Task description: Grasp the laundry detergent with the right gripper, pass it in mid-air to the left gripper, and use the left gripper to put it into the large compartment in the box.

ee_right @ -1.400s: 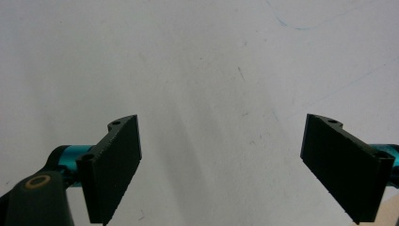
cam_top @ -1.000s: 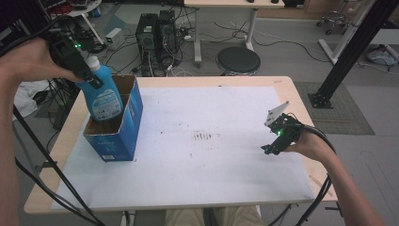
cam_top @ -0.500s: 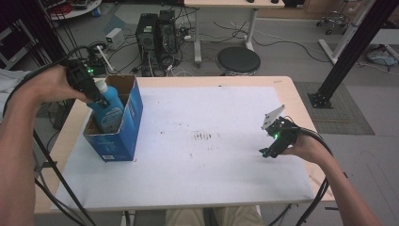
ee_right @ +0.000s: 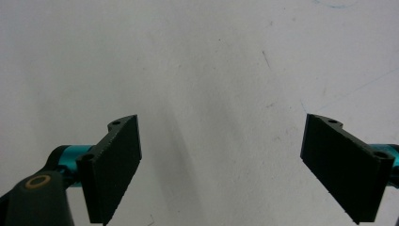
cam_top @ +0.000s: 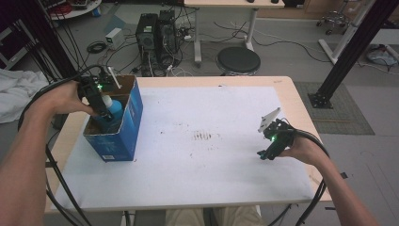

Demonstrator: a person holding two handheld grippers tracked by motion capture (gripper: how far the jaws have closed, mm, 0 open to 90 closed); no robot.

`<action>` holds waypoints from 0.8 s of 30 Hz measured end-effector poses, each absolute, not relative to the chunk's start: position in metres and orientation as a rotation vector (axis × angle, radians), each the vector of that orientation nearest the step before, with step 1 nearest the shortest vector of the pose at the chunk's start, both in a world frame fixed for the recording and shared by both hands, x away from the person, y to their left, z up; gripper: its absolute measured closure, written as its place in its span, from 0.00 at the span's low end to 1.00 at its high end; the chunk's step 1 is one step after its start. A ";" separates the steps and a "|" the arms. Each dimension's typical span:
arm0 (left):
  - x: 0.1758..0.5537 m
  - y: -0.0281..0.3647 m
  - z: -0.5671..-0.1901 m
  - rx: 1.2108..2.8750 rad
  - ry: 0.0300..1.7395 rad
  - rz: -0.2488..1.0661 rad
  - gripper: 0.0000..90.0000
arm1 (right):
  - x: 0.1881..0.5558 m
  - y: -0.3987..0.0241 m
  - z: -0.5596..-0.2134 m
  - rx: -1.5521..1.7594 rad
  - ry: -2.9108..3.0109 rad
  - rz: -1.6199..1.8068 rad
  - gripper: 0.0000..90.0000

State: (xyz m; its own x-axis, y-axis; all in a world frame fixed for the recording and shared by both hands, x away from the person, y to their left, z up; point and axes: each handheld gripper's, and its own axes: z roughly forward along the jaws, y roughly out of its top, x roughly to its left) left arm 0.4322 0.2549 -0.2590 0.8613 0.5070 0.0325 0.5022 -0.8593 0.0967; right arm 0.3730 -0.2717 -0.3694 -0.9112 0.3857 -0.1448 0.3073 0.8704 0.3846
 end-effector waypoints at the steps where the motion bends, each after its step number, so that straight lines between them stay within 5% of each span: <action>1: 0.432 0.254 -0.262 2.955 0.801 0.084 0.42 | 0.373 -0.271 -0.370 0.531 2.826 0.528 0.13; 24: 0.432 0.254 -0.273 2.931 0.805 0.106 0.41 | 0.371 -0.265 -0.373 0.516 2.829 0.533 0.13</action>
